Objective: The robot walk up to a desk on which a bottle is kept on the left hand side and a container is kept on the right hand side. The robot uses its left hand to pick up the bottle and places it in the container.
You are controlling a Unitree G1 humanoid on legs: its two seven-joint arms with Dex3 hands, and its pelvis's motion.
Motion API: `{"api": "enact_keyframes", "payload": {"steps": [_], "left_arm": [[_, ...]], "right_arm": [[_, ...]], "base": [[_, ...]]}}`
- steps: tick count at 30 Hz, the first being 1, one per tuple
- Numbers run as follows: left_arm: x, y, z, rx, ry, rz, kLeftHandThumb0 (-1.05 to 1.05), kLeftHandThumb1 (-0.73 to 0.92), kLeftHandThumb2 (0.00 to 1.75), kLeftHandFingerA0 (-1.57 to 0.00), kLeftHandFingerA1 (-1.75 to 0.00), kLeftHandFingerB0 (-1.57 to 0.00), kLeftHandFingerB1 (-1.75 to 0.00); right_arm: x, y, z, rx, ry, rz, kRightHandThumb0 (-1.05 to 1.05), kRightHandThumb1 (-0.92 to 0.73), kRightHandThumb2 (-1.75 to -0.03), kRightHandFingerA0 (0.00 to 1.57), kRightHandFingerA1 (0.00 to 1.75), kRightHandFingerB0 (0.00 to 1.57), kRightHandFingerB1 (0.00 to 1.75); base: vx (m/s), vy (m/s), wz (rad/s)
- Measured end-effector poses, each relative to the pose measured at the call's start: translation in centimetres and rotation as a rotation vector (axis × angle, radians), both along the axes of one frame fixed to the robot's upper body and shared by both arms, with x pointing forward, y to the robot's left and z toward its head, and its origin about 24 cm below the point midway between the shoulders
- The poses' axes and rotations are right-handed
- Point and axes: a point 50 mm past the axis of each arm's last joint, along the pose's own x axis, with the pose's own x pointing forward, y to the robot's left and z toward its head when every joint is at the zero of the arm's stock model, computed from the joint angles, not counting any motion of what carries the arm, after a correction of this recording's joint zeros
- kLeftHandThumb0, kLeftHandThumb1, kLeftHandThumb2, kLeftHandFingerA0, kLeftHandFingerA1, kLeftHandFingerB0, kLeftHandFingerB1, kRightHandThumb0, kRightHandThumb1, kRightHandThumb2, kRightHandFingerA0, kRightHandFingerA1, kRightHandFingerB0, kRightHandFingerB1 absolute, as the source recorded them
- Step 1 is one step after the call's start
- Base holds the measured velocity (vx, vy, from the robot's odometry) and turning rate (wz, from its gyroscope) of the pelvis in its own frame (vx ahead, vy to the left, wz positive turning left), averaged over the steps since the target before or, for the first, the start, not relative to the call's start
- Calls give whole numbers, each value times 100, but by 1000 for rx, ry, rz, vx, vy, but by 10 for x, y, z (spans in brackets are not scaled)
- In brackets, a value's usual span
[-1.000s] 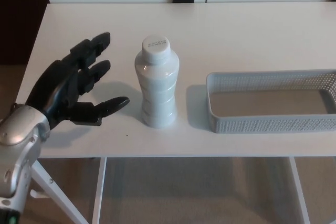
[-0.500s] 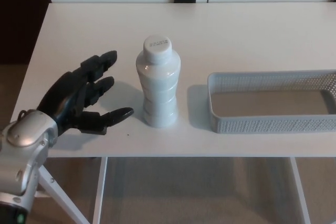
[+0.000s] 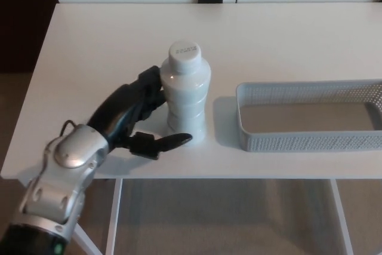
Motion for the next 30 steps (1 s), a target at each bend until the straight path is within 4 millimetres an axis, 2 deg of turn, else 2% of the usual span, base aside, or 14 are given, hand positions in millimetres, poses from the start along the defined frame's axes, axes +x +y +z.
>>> {"api": "enact_keyframes", "payload": {"steps": [4,5,6,8,9,12,13,18,22,24,25,27,28,30], "left_arm": [[0,-17,-1,-65,7,7,-55,38,74,-2,-29,-2,-17],[2,-20,-2,-87,17,24,-55,38,74,-3,-31,-2,-17],[3,-21,-3,-97,22,32,-53,40,71,-7,-37,-2,-16],[7,-24,-3,-114,32,56,-55,41,69,-15,-41,-4,-19],[12,-26,-2,-118,41,78,-51,42,65,-54,-52,-9,-31],[19,-29,-1,-104,48,112,-23,37,83,-75,-75,-6,-44],[21,-30,-1,-95,51,124,-19,59,58,-101,-67,-27,-32],[35,-36,1,-55,54,177,-11,68,60,-83,-91,-48,-38],[48,-42,4,-19,58,217,-7,77,63,-80,-49,-71,-45],[51,-44,6,-8,56,224,-7,77,62,-94,-74,-87,-56],[54,-45,7,8,53,233,-5,75,73,-95,-118,-93,-81],[58,-45,8,25,48,243,-2,70,84,-102,-129,-92,-94],[60,-46,8,42,43,249,-4,69,88,-97,-134,-85,-106],[62,-46,10,60,26,257,-9,75,79,-92,-128,-80,-94]], "right_arm": [[2,1,2,9,-9,2,-16,-35,-84,33,60,33,59],[3,1,2,14,-13,3,-18,-53,-55,42,51,44,47],[3,1,2,17,-17,5,-15,-34,-84,34,60,34,59],[4,2,3,23,-22,4,-14,-34,-84,33,60,32,58],[6,3,3,28,-27,4,-17,-51,-55,42,51,45,49],[7,4,4,35,-33,4,-17,-51,-55,43,52,46,49],[8,5,4,37,-34,5,-17,-56,-56,36,52,44,51],[10,7,5,46,-44,7,-18,-57,-56,34,53,44,51],[13,8,8,49,-54,14,-21,-56,-64,33,52,46,54],[14,9,8,50,-57,20,-11,-41,-91,27,59,35,61],[16,11,9,52,-59,28,-23,-53,-64,37,55,44,54],[18,12,10,53,-63,37,-25,-51,-66,40,57,45,55],[20,12,11,53,-64,43,-16,-37,-87,32,61,39,62],[23,13,12,51,-68,54,-17,-38,-88,31,60,36,61]], "base": [[0,0,0],[0,0,0],[0,0,0],[0,0,0],[0,0,0],[0,0,0],[0,0,0],[0,0,0],[0,0,0],[0,0,0],[0,0,0],[0,0,0],[0,0,0],[0,0,0]]}}
